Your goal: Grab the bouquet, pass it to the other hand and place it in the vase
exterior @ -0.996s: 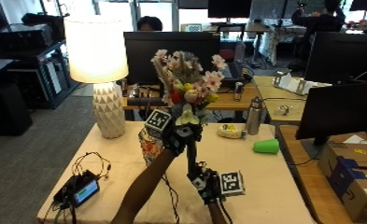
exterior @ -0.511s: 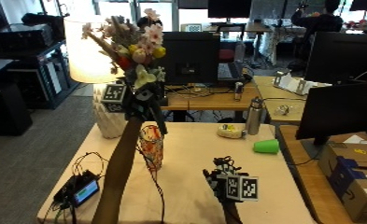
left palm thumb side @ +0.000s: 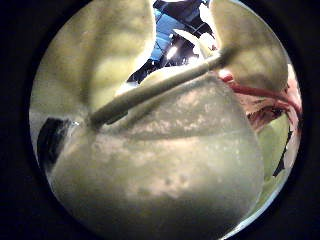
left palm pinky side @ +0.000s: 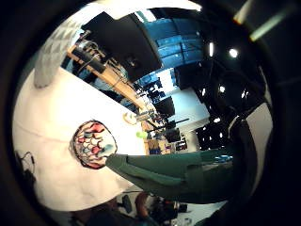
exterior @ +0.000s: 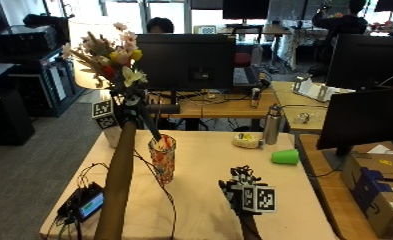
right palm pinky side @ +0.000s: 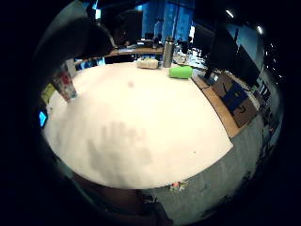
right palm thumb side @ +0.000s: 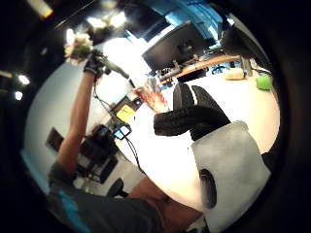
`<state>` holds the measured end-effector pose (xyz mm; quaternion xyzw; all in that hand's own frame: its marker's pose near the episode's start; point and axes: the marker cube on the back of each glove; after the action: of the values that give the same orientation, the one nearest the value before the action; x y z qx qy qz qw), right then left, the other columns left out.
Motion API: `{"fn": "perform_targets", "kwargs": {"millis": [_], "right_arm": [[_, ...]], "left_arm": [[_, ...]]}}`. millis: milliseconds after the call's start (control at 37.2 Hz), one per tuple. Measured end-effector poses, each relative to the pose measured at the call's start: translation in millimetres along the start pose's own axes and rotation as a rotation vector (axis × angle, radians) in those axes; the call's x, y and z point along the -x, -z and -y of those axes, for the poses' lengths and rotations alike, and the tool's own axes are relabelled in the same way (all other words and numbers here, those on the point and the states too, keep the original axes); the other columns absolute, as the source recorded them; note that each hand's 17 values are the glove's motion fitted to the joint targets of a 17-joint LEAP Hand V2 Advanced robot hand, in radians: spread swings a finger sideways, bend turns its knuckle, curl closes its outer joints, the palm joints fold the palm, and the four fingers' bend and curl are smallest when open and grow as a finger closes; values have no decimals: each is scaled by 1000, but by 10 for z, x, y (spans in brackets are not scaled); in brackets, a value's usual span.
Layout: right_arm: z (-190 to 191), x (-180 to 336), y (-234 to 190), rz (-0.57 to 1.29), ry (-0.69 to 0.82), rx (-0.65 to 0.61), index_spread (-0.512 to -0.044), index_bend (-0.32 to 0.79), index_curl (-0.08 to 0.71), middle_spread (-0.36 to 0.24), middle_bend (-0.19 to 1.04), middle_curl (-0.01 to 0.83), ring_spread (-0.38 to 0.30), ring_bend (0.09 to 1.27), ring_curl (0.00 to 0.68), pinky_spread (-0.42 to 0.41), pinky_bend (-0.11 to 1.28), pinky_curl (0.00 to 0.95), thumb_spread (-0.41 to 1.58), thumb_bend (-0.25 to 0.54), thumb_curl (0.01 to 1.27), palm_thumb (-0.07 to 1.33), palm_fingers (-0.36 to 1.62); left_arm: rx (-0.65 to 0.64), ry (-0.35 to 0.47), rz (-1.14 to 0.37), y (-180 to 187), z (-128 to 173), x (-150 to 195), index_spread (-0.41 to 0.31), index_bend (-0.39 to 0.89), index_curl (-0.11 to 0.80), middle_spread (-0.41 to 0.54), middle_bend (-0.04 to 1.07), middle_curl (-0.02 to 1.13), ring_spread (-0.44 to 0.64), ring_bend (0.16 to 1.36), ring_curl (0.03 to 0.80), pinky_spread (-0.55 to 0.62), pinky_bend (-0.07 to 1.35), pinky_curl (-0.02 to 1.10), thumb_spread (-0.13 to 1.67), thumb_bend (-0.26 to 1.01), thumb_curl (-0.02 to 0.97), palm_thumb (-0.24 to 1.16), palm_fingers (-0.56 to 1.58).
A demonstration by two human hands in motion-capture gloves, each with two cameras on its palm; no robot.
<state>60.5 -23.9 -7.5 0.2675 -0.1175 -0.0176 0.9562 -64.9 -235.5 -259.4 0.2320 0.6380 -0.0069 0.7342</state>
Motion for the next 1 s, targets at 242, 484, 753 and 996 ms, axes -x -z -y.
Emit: {"fn": "perform_targets", "kwargs": {"millis": [242, 484, 753, 996], "right_arm": [[38, 107, 106, 10, 15, -14, -292, 140, 352, -61, 228, 435, -59, 338, 377, 258, 313, 343, 1171, -17, 468, 627, 910], [42, 219, 210, 22, 41, -52, -291, 137, 344, -58, 205, 432, -58, 323, 381, 274, 281, 345, 1178, -15, 454, 639, 912], [33, 306, 255, 45, 50, -79, -291, 134, 338, -58, 195, 431, -58, 319, 386, 283, 243, 344, 1173, -15, 446, 656, 911], [47, 414, 275, 69, 78, -102, -291, 139, 339, -58, 192, 431, -59, 309, 389, 290, 210, 347, 1171, -17, 439, 665, 905]], "left_arm": [[-16, 148, -1, -14, 137, 778, -340, 270, 535, -350, 659, 574, -353, 777, 470, -397, 483, 445, 731, -55, 555, 744, 1308], [86, 200, 77, -69, -27, 1117, -248, 69, 477, -296, 504, 546, -309, 692, 457, -166, 356, 428, 867, -55, 460, 633, 685], [81, 150, 39, 67, -262, 1126, -117, 82, 384, -150, 226, 430, -132, 598, 385, 76, 503, 416, 923, -31, 405, 608, 558], [36, 41, 108, 320, -528, 767, -127, 142, 369, -117, 184, 416, -60, 545, 366, 169, 457, 401, 931, -41, 369, 565, 563]]}}
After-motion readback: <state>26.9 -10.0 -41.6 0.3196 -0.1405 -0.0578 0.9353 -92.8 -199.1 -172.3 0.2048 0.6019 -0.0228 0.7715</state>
